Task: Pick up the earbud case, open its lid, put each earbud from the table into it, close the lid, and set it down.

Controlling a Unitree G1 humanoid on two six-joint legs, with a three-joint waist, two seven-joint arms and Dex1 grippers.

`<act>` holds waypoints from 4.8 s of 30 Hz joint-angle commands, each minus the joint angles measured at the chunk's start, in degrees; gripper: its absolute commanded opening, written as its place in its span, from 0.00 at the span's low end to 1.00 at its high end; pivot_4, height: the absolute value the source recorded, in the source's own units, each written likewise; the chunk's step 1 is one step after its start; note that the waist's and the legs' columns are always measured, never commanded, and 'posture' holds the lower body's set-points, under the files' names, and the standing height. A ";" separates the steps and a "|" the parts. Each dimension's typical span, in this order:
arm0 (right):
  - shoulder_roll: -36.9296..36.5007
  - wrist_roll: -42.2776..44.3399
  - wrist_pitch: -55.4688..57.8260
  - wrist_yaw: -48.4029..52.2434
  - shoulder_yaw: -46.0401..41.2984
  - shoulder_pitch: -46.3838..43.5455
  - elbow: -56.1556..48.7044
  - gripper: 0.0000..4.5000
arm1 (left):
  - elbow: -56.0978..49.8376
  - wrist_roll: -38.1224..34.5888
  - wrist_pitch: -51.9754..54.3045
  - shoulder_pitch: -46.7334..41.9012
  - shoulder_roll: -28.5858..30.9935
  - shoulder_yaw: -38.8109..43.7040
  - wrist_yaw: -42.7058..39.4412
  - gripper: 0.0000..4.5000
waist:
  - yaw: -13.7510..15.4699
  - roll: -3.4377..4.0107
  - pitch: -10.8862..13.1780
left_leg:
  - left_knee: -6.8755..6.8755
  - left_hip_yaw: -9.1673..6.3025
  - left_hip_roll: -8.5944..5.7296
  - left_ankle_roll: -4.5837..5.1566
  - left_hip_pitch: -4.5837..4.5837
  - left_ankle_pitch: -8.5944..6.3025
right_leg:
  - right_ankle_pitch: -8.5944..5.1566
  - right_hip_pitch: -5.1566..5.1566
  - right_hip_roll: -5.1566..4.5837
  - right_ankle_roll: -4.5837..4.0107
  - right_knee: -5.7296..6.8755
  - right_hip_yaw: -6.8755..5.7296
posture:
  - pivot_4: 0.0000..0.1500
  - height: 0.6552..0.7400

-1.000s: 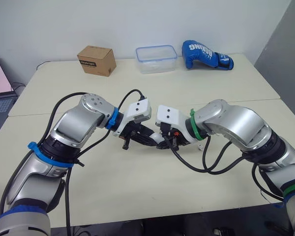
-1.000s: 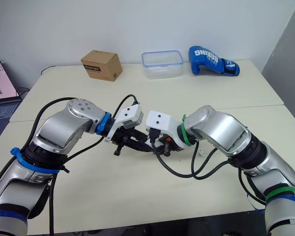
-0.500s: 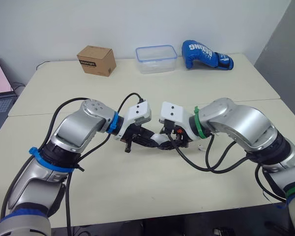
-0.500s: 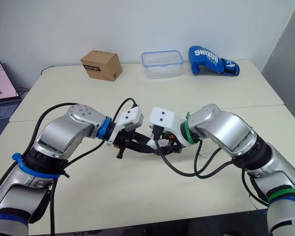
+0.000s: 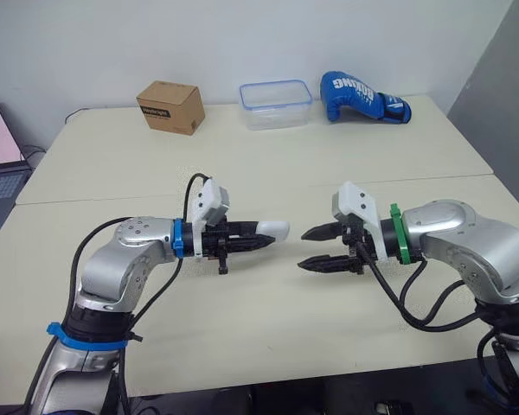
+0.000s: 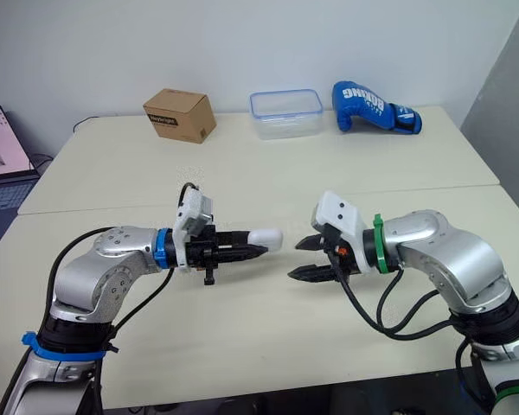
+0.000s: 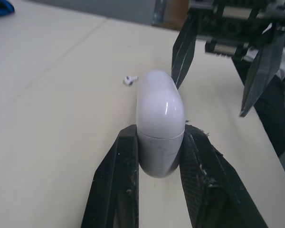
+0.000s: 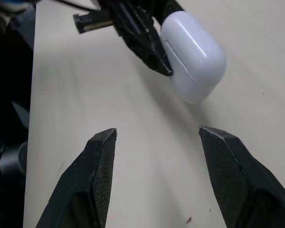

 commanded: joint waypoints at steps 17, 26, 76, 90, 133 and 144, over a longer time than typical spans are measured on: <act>7.10 3.67 -3.91 -7.57 -4.90 1.42 -1.08 0.63 | 10.08 -3.89 -12.08 -1.74 -2.07 0.42 -13.31 0.19 | -0.11 0.01 -0.01 | -0.01 0.02 -0.02 0.00 0.02 0.00 | 0.00 0.01 0.00 0.00 -0.01 0.03 | 1.00 0.89; 9.96 4.14 -3.43 -9.57 -3.13 -0.51 0.99 0.63 | 9.00 -3.25 -11.92 -2.00 -2.37 -0.83 -13.57 0.19 | -0.14 0.01 -0.01 | 0.00 0.01 -0.02 0.00 0.02 0.00 | 0.00 0.01 0.01 0.00 0.00 0.02 | 1.00 0.89; -8.37 -4.99 -9.94 2.13 0.40 -7.79 13.59 0.63 | 20.08 0.10 -21.15 -7.24 -4.52 1.33 -8.61 0.19 | -0.16 0.01 -0.01 | -0.02 0.09 -0.02 0.00 0.03 0.00 | 0.01 0.01 0.00 -0.01 -0.05 0.03 | 1.00 0.89; -13.65 -19.11 -18.55 11.99 10.52 -3.07 21.44 0.63 | 18.72 1.87 -21.83 -6.78 -6.61 -1.51 -7.72 0.19 | -0.16 0.01 -0.01 | -0.01 0.14 -0.03 0.00 0.02 0.00 | 0.01 0.01 -0.01 0.00 -0.08 0.07 | 1.00 0.89; -12.44 -30.51 -26.38 17.28 13.04 -0.22 26.13 0.09 | 16.45 2.89 -20.01 -5.28 -6.66 -2.55 -6.44 0.19 | 0.01 -0.02 -0.03 | 0.01 0.14 -0.05 0.00 0.05 0.00 | 0.01 0.04 -0.03 0.00 -0.07 0.09 | 1.00 0.89; -17.73 -35.43 -43.00 33.50 16.16 -4.02 29.82 0.09 | 15.67 2.80 -19.82 -5.29 -6.75 -2.75 -6.10 0.19 | -0.16 -0.02 -0.03 | 0.00 0.18 -0.02 -0.01 0.05 0.00 | 0.01 0.02 -0.02 0.01 -0.08 0.09 | 1.00 0.89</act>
